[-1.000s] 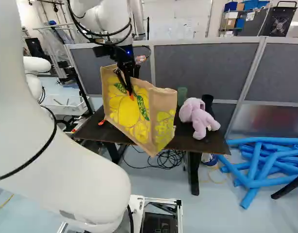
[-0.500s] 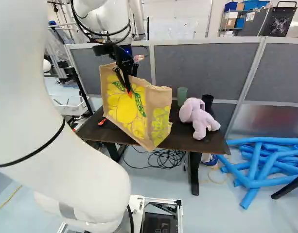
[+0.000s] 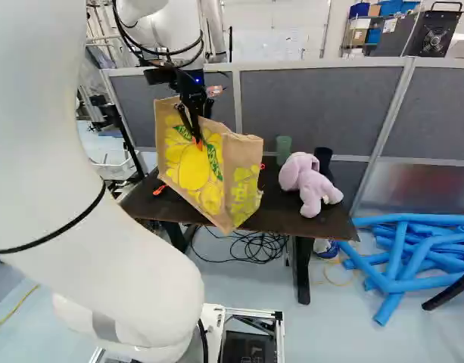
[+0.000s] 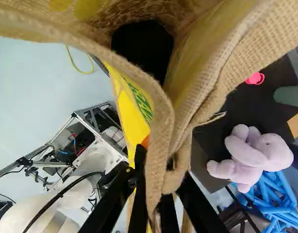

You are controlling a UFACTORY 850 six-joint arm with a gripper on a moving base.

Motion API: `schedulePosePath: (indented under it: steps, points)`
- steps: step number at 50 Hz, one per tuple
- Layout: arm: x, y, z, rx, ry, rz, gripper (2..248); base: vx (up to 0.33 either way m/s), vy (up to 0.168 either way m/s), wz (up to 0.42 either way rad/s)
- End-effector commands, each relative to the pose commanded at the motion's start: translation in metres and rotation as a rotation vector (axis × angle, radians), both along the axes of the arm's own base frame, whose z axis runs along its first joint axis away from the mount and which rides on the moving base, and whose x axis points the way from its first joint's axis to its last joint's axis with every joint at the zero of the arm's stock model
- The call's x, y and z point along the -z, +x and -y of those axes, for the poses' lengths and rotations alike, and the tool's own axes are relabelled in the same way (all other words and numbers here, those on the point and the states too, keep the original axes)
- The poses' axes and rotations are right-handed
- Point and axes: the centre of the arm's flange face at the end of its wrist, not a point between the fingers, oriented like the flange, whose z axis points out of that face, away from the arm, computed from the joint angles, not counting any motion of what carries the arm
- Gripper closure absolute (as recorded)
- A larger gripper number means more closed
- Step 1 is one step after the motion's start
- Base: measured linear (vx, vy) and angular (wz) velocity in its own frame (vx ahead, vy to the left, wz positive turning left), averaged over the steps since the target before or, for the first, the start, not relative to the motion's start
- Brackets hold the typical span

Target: Pick up the bag on the ground and place it on the table

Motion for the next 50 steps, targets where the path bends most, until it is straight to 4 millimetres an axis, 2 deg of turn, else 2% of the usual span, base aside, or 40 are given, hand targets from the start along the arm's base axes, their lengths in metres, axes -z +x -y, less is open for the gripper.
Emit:
schedulePosePath:
  steps: [26, 50]
  points:
    - [0.0, 0.034, 0.001, 0.0, -0.013, 0.001, 229, 0.0, 0.0, 0.0]
    - [-0.001, 0.06, -0.001, 0.221, 0.005, -0.005, 229, 0.0, 0.0, 0.0]
